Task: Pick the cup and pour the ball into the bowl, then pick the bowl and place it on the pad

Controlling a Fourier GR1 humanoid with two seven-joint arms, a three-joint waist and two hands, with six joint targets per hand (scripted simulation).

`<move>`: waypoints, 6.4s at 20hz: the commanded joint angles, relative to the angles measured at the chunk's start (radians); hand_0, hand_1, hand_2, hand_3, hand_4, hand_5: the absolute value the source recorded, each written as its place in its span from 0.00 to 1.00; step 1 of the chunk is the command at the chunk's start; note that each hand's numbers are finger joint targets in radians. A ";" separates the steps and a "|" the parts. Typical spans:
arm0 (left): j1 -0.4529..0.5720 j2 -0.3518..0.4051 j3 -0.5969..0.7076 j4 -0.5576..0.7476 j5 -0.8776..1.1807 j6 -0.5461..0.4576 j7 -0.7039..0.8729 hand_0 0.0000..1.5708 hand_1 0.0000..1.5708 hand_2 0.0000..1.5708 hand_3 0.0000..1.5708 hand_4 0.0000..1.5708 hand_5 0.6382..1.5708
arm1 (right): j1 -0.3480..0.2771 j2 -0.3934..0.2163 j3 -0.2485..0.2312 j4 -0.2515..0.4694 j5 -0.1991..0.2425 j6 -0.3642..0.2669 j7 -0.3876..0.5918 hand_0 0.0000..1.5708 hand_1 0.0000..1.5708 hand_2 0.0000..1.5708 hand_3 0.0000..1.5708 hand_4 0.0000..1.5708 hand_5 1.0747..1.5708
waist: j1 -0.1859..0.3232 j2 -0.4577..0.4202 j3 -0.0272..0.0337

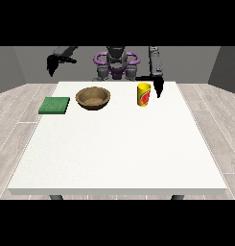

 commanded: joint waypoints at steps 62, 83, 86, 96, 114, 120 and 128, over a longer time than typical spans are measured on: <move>-0.698 0.084 -0.711 0.467 -1.308 0.400 0.945 0.96 0.96 1.00 1.00 0.88 0.82 | -0.074 -0.135 -0.078 0.474 0.006 0.167 -0.092 0.00 0.00 0.00 0.00 0.00 1.00 | -0.028 -0.246 0.0026; -0.791 -0.018 -0.984 0.491 -1.731 0.033 0.886 0.92 0.92 1.00 1.00 0.98 0.53 | -0.113 -0.124 -0.090 0.518 -0.030 0.145 -0.013 0.00 0.00 0.00 0.00 0.00 0.99 | 0.022 -0.279 0.0006; -0.720 0.010 -0.710 0.416 -1.460 0.242 1.005 0.95 0.95 1.00 1.00 1.00 0.49 | -0.094 -0.116 -0.105 0.505 -0.038 0.127 -0.018 0.00 0.00 0.00 0.00 0.07 0.99 | 0.052 -0.253 -0.0068; -0.417 -0.070 -0.316 0.157 -0.751 0.530 0.861 0.00 0.00 0.00 0.00 0.27 0.99 | -0.117 -0.052 -0.084 0.454 -0.034 0.082 -0.037 0.00 0.00 0.00 0.00 0.23 0.99 | 0.073 -0.141 -0.0258; -0.109 0.019 -0.204 -0.064 -0.147 0.135 0.303 0.00 0.00 0.00 0.00 0.00 0.99 | -0.207 0.133 -0.022 0.548 0.069 -0.223 -0.091 0.00 0.00 0.00 0.00 0.18 0.99 | 0.197 -0.091 0.0004; -0.162 0.049 -0.173 -0.096 -0.132 0.089 0.364 0.00 0.00 0.00 0.00 0.00 0.99 | -0.294 0.111 -0.029 0.722 0.063 -0.229 -0.162 0.00 0.00 0.00 0.00 0.12 0.98 | 0.181 -0.060 0.0007; -0.149 0.080 -0.153 -0.144 -0.132 0.061 0.369 0.00 0.00 0.00 0.00 0.00 0.99 | -0.321 0.143 -0.020 0.876 0.071 -0.237 -0.332 0.00 0.00 0.00 0.00 0.08 0.98 | 0.196 -0.030 0.0008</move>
